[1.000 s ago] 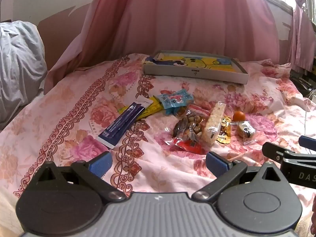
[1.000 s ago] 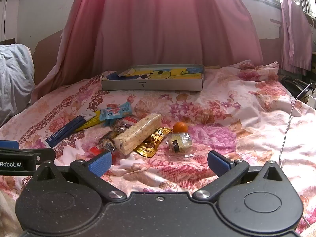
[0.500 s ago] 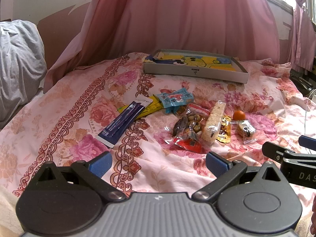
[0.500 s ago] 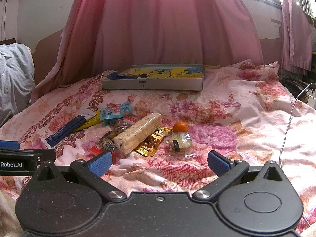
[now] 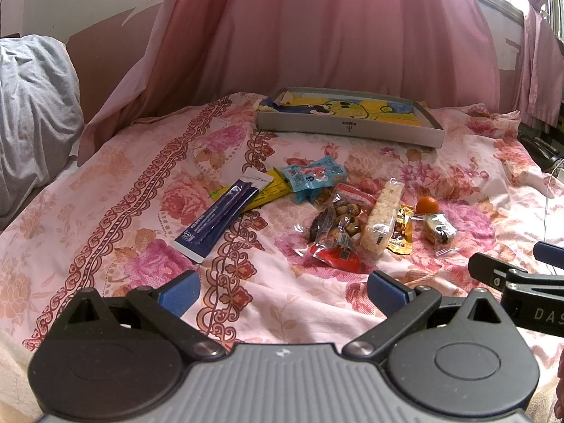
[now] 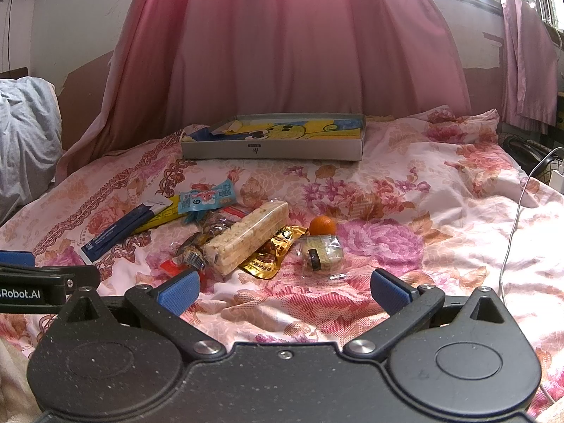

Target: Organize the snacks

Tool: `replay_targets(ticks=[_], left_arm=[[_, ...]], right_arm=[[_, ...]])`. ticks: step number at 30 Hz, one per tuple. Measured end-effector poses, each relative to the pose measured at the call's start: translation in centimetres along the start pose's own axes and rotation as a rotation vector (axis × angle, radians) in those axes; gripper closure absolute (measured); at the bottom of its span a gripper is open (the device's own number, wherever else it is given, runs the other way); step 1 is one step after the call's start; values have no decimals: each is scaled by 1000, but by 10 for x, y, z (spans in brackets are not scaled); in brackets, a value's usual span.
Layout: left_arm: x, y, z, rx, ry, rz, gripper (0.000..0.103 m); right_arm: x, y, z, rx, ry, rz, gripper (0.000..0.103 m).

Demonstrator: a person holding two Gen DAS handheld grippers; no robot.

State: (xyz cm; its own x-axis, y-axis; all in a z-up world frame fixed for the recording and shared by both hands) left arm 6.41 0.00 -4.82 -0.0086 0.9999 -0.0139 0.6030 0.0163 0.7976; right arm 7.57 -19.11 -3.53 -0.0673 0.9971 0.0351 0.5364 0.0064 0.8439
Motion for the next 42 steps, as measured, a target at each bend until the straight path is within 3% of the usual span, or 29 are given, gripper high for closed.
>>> replay_targets(ticks=[28,42], left_arm=[[1,-5,1,9,19,13,0],[3,-5,5,46,77,41,0]], right_arm=[[0,-1,1,2,-1,0,1],[-1,1,0,7,3,5,1]])
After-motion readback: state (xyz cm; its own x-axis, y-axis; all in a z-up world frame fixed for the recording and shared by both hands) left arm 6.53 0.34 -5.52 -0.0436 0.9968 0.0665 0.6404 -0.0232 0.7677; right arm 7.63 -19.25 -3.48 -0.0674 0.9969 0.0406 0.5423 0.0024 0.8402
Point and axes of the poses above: each gripper's, at about its wrist camera, not at the fingertips, and z roughly the way its jaws point, x to its left, y to its top, the point moved 8 cm from there along z, roughly the way its jaws point, and after that the axes turned 1 degree about z, right-handed, at the moved point
